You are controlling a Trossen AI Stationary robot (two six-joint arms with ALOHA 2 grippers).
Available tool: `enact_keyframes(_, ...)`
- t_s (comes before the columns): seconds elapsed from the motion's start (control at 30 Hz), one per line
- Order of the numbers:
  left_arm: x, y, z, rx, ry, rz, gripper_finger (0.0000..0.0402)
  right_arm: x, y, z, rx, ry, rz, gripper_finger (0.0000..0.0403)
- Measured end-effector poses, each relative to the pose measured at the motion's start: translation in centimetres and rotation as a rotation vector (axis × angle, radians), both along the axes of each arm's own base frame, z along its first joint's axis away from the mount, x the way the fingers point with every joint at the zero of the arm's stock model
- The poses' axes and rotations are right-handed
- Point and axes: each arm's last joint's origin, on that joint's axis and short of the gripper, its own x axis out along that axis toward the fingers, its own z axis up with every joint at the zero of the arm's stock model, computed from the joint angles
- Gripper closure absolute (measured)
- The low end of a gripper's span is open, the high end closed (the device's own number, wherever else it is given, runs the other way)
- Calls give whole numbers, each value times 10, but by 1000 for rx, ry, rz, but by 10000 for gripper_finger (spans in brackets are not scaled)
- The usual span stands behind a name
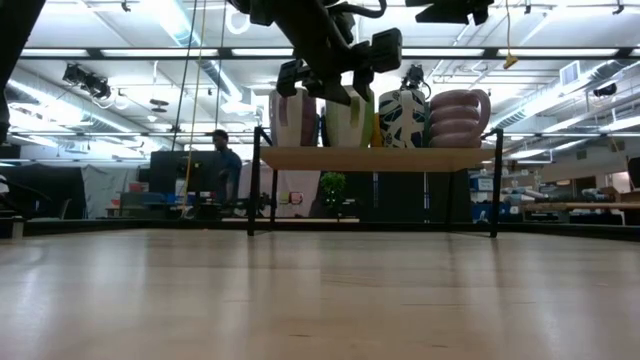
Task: Place coffee mugs
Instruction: Adjust the green mug
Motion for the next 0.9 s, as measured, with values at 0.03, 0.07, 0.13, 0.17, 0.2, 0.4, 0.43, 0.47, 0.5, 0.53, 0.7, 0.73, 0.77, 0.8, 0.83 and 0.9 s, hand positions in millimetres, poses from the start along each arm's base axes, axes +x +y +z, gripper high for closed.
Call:
enact_keyframes(0.03,0,1,0,-3,-3,-2,248,0,0,0,0,1,0,88)
enact_keyframes(0.07,0,2,0,-8,-4,-7,248,0,0,0,0,-1,0,88)
enact_keyframes(0.13,1,5,0,-16,-8,-14,249,-1,0,1,0,-3,0,88)
enact_keyframes(0.17,1,6,0,-16,-9,-14,250,-1,0,1,0,-4,0,88)
enact_keyframes(0.2,1,7,0,-18,-10,-13,252,-1,0,1,0,-4,0,88)
enact_keyframes(0.4,1,10,1,-18,-10,-10,259,-1,0,1,0,-2,0,88)
enact_keyframes(0.43,0,9,2,-11,-2,-15,259,-1,0,1,0,-2,0,88)
enact_keyframes(0.47,0,8,2,0,14,-20,259,-1,0,1,0,-2,0,88)
enact_keyframes(0.5,0,8,3,9,23,-18,259,-1,0,1,0,-2,0,88)
enact_keyframes(0.53,0,8,3,16,34,-22,259,-1,0,1,0,-2,0,88)
enact_keyframes(0.7,-1,8,6,16,33,-26,260,-1,0,1,0,-2,0,88)
enact_keyframes(0.73,-2,9,6,21,40,-17,260,-1,0,1,0,-2,0,88)
enact_keyframes(0.77,-4,9,7,23,49,-13,260,-1,0,0,0,-1,0,88)
enact_keyframes(0.8,-5,9,8,26,54,-7,260,-1,0,0,-1,1,0,88)
enact_keyframes(0.83,-6,9,10,28,56,-4,260,-1,0,0,-1,2,0,88)
enact_keyframes(0.9,-9,9,13,29,75,-4,260,-2,0,0,-1,3,-1,88)
